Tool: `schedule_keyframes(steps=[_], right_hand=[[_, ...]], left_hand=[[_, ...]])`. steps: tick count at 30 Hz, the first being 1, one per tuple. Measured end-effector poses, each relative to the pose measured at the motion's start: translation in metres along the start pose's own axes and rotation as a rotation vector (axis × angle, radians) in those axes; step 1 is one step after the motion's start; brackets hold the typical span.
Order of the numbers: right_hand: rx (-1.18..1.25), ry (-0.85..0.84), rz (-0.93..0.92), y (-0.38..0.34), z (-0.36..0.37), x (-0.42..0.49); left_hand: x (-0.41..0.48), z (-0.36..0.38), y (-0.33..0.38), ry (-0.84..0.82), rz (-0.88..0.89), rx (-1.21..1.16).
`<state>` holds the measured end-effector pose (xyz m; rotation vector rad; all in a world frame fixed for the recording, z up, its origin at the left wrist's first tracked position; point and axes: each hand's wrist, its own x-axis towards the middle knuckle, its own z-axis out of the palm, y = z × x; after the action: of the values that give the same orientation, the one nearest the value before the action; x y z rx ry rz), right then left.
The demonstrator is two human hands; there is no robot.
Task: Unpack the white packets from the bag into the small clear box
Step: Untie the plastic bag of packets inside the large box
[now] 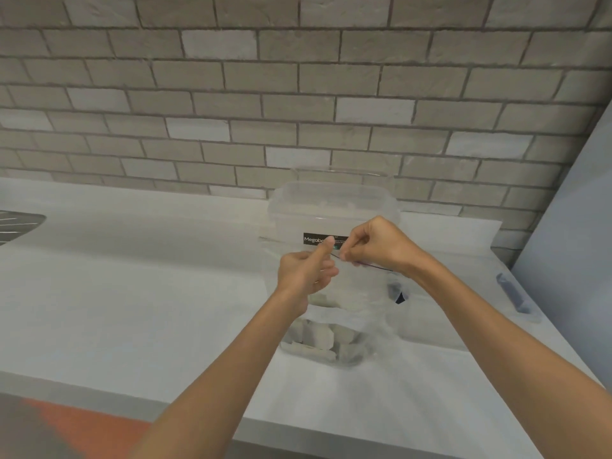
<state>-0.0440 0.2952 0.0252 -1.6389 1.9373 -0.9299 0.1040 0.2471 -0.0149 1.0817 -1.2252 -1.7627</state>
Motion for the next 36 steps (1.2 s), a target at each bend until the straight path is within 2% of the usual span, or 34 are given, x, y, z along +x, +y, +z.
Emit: schedule_keyframes(steps=[4, 7, 15, 21, 25, 29, 32, 36], right_hand=[[-0.051, -0.049, -0.037, -0.001, 0.005, -0.001], [-0.037, 0.007, -0.035, 0.002, 0.007, -0.001], [-0.121, 0.052, -0.073, 0.004, 0.013, -0.001], [-0.091, 0.014, -0.051, 0.001, 0.008, 0.0], [-0.18, 0.08, -0.052, 0.0, 0.005, 0.006], [-0.271, 0.175, -0.063, 0.003, 0.004, 0.014], [-0.28, 0.17, -0.065, 0.005, 0.004, 0.019], [-0.256, 0.127, -0.071, 0.005, 0.008, 0.021]], left_hand=[[0.006, -0.002, -0.003, -0.052, -0.081, -0.187], [0.005, -0.005, -0.003, -0.087, -0.111, -0.243], [0.008, -0.001, -0.007, -0.067, -0.012, -0.182], [0.011, -0.002, -0.011, -0.097, -0.027, -0.203], [0.01, -0.002, -0.009, -0.126, 0.001, -0.163], [0.009, 0.0, -0.009, -0.049, 0.02, -0.036], [0.009, -0.001, -0.014, 0.02, 0.042, 0.049], [0.012, -0.004, -0.012, 0.221, 0.256, 0.286]])
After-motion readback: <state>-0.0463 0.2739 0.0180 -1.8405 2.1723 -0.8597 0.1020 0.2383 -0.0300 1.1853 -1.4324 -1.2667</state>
